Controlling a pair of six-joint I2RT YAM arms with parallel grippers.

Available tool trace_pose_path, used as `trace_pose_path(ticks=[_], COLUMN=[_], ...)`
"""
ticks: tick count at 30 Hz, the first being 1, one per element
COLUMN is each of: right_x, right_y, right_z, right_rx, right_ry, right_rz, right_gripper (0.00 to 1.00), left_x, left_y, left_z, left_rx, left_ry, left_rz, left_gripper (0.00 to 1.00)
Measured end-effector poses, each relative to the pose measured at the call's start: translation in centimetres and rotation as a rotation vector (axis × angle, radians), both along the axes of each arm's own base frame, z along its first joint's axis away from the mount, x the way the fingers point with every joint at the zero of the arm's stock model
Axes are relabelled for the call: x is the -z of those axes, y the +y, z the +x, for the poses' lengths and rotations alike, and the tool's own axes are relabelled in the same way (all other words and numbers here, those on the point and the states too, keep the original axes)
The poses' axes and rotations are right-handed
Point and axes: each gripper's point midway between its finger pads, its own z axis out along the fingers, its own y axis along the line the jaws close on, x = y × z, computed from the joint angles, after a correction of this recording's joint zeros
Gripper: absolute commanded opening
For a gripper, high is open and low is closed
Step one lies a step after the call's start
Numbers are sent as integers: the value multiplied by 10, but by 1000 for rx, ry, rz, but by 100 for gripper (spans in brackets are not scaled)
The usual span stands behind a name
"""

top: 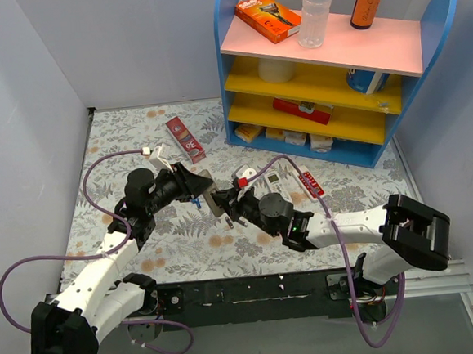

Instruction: Load the batteries into the remote control

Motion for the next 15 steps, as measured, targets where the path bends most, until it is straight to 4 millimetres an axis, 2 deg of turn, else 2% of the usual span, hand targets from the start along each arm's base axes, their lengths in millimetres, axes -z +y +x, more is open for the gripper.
trace_pose_path(ticks=[6,15], right_x=[4,12], right_y=[2,5], right_z=[3,1], right_rx=[9,5], right_ry=[-4,1], right_rz=[5,2], right_gripper=[14,25], left_x=[4,13], left_y=[2,6], left_z=[2,2], left_rx=[-26,-50], left_ry=[13,46], left_rz=[10,32], left_gripper=[0,0])
